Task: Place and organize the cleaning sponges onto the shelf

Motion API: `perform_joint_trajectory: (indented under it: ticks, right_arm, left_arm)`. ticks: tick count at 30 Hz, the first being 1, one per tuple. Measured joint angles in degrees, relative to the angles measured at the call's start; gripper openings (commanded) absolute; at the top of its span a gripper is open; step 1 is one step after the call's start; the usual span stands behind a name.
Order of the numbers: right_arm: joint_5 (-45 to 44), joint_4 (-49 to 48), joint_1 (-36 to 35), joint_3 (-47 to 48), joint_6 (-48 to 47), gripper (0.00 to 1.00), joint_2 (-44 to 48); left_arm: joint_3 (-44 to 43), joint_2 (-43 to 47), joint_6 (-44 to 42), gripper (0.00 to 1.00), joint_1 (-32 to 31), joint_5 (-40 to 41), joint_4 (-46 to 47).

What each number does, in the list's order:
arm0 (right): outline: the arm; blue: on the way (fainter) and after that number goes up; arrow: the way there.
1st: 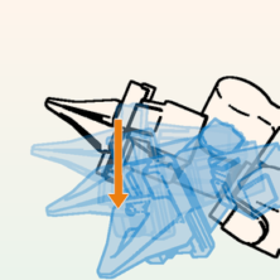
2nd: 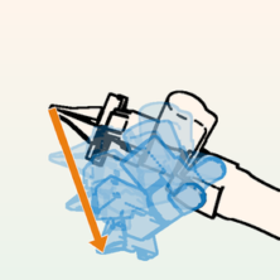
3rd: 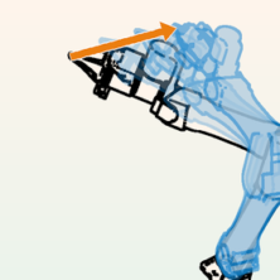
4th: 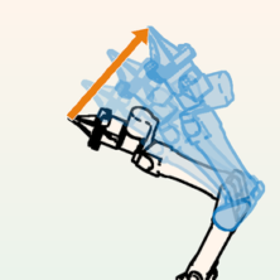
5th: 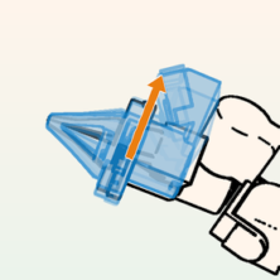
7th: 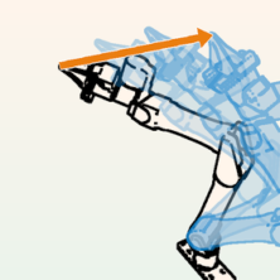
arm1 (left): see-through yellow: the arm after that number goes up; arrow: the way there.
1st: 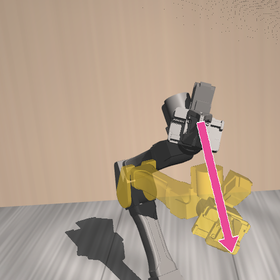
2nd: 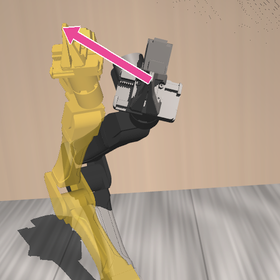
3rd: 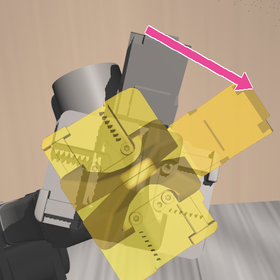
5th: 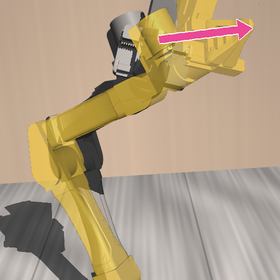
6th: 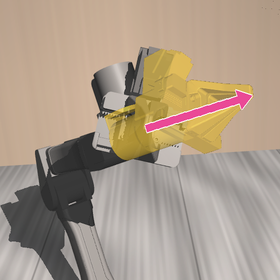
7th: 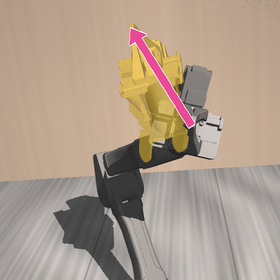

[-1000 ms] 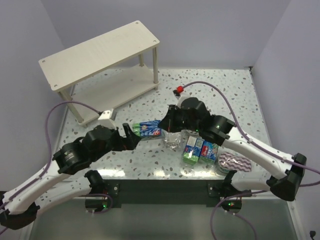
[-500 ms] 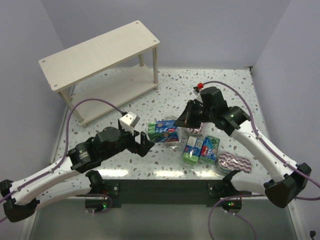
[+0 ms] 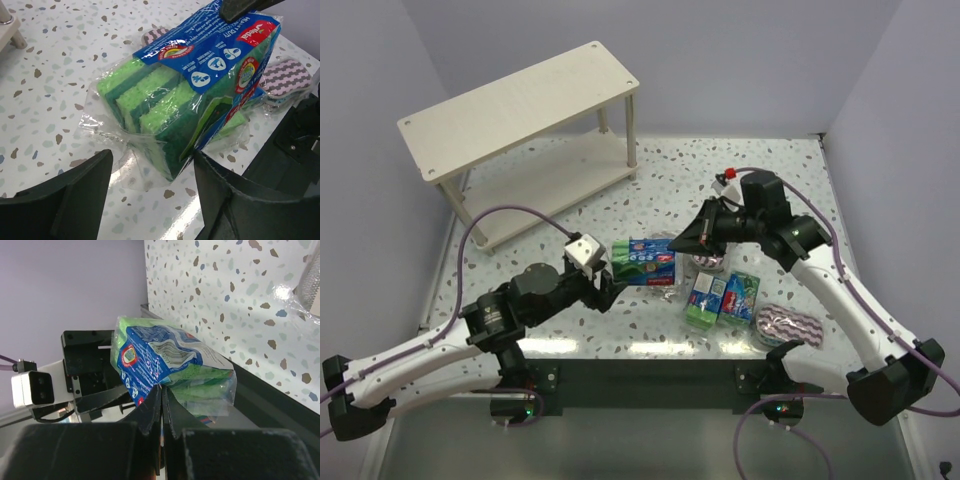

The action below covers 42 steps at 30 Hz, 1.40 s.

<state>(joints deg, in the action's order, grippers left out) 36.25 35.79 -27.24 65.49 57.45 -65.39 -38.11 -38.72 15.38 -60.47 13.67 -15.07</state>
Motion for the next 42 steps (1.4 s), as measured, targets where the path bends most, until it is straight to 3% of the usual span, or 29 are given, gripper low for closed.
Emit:
perform_joint_trajectory:
  ticks: [6,11,12,14,17,19,21,24,25,28,31,36,42]
  right_arm:
    - [1.3,-1.4,0.3,-0.5,0.9,0.0,0.0]
    - [2.4,-3.1,0.7,-2.3,1.9,0.0,0.0]
    - [2.5,-3.4,0.8,-2.5,2.1,0.0,0.0]
    - [2.7,-4.3,0.9,-3.3,2.7,0.0,0.1]
    - [3.1,-5.0,1.0,-3.7,3.4,0.0,0.3]
    - [3.4,-5.6,1.0,-4.0,4.0,0.13,0.4]
    - [3.8,-6.1,1.0,-4.1,4.7,0.18,0.7]
    - [4.1,-7.2,1.0,-4.1,5.8,0.45,1.2]
    - [4.1,-7.5,1.0,-4.1,6.1,0.58,1.5]
    - [4.2,-8.2,1.0,-4.1,6.8,0.83,2.1]
    - [3.9,-8.1,1.2,-4.1,7.1,0.98,2.7]
    - [1.1,-4.3,2.2,-3.4,5.5,0.98,3.1]
    - [-9.5,6.5,4.3,2.7,0.0,0.98,4.5]
  left_arm:
    - [0.0,-2.4,-1.4,0.5,0.0,-2.4,2.3]
    - [0.0,-4.6,-1.5,0.23,0.0,-3.1,2.1]
    - [0.0,-4.9,-1.4,0.11,0.0,-3.1,2.1]
    - [0.0,-5.3,-1.2,0.0,0.0,-3.0,2.0]
    - [0.0,-5.3,-1.2,0.0,0.1,-2.9,1.9]
    - [0.0,-5.2,-1.1,0.0,0.1,-2.8,1.9]
    - [0.0,-4.8,-1.0,0.0,0.1,-2.4,1.7]
    - [0.0,-3.5,-0.9,0.0,0.0,-2.1,1.5]
    - [0.0,-2.9,-0.7,0.0,0.0,-2.0,1.4]
    - [0.0,-1.1,0.3,0.0,0.0,-1.7,1.2]
    - [0.0,0.1,1.5,0.0,0.0,-1.4,1.3]
    - [0.0,1.5,4.0,0.0,0.0,-0.1,0.8]
    - [-0.9,3.9,11.1,0.0,0.0,6.9,-4.2]
